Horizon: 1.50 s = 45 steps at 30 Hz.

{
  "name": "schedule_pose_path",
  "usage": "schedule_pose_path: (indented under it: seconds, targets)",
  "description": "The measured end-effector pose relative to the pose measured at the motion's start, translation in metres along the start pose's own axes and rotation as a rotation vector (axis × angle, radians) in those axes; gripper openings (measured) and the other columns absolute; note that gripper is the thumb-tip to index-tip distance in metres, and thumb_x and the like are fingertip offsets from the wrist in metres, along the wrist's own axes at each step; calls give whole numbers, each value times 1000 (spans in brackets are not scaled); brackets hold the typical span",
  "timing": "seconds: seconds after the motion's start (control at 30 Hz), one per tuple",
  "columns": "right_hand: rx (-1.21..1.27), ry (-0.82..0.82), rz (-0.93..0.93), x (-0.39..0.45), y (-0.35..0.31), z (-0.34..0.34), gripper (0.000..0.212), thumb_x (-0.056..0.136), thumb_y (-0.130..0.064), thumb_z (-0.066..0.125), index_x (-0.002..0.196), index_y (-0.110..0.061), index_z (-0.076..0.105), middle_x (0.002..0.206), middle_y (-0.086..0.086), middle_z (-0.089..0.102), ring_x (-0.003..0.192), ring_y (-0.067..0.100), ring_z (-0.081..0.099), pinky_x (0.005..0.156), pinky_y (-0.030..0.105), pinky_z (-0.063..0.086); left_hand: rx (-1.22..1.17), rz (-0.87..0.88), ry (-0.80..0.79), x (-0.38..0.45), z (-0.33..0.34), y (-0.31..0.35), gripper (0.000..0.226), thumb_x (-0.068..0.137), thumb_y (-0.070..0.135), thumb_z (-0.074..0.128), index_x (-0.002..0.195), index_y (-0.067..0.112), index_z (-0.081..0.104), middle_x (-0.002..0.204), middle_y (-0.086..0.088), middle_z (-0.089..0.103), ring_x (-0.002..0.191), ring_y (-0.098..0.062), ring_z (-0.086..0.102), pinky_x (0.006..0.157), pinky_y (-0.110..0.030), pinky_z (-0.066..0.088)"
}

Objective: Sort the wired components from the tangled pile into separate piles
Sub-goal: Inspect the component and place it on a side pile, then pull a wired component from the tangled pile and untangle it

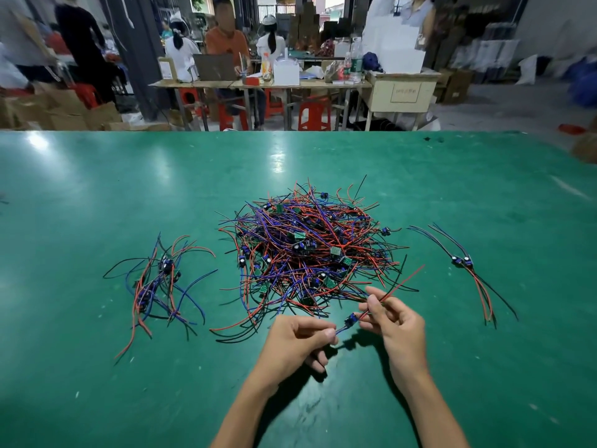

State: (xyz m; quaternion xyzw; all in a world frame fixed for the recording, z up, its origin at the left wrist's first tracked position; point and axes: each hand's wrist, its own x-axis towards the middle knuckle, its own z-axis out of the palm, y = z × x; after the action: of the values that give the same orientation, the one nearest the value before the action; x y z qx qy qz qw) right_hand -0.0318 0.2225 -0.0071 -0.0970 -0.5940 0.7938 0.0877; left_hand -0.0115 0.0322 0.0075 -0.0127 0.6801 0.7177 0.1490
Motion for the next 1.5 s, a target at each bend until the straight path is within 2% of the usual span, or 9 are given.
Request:
schedule_pose_path:
  seconds: [0.17,0.33,0.6,0.73,0.97,1.13,1.27,1.4,1.5]
  targets:
    - [96,-62,33,0,-4,-4,38,84,-23,71,120,-12,70,93,16,78,82,22,75,71,22,60,-51,42,80,-2,4,1,19,84,8,80,102,9,78,88,-20,76,54,-18,64,52,-25,55]
    - [246,-173,86,1,-11,-13,43,88,-17,63,131,-14,61,113,17,75,103,24,74,79,23,59,61,225,210,-6,12,-2,19,76,6,87,90,15,80,82,-6,78,63,-19,70,64,-29,60]
    - [392,-182,129,5,-10,-22,45,89,-10,60,134,-10,60,113,16,75,103,21,74,79,23,59,256,486,353,-7,29,-3,25,72,2,87,84,23,81,83,11,77,74,-11,72,74,-21,57]
    - [404,-163,136,4,-8,-23,42,87,-12,64,129,-11,64,114,16,75,102,22,75,77,23,60,266,493,365,-6,28,-2,23,75,2,85,87,21,81,85,12,77,80,-8,72,76,-18,54]
    - [410,-64,151,2,-7,-21,32,81,-18,71,112,-9,72,101,13,78,88,18,77,68,20,60,312,430,355,-7,30,-1,18,87,16,78,94,33,77,88,19,75,84,-6,71,79,-29,57]
    - [397,-40,113,1,-8,-20,26,81,-19,74,104,-8,69,94,14,78,83,19,77,66,20,60,301,395,362,-6,34,1,21,88,19,77,94,39,74,85,15,74,64,-16,66,67,-38,58]
    - [263,-94,100,-3,-8,-17,34,83,-24,75,111,-5,70,104,19,77,89,24,77,71,24,61,237,379,349,-6,31,1,23,89,19,76,94,41,73,86,11,74,54,-18,64,55,-26,53]
    - [99,-256,62,-9,-7,-16,32,79,-28,79,107,-12,77,107,22,75,94,25,75,78,28,60,161,331,298,-1,24,-1,26,88,14,77,94,39,74,86,4,74,54,-14,60,52,-27,53]
    - [89,-180,99,-10,-8,-13,39,73,-32,82,101,-5,77,100,25,76,88,31,76,72,27,60,130,297,275,2,20,-2,25,85,15,80,95,38,74,83,-3,74,55,-14,57,50,-27,51]
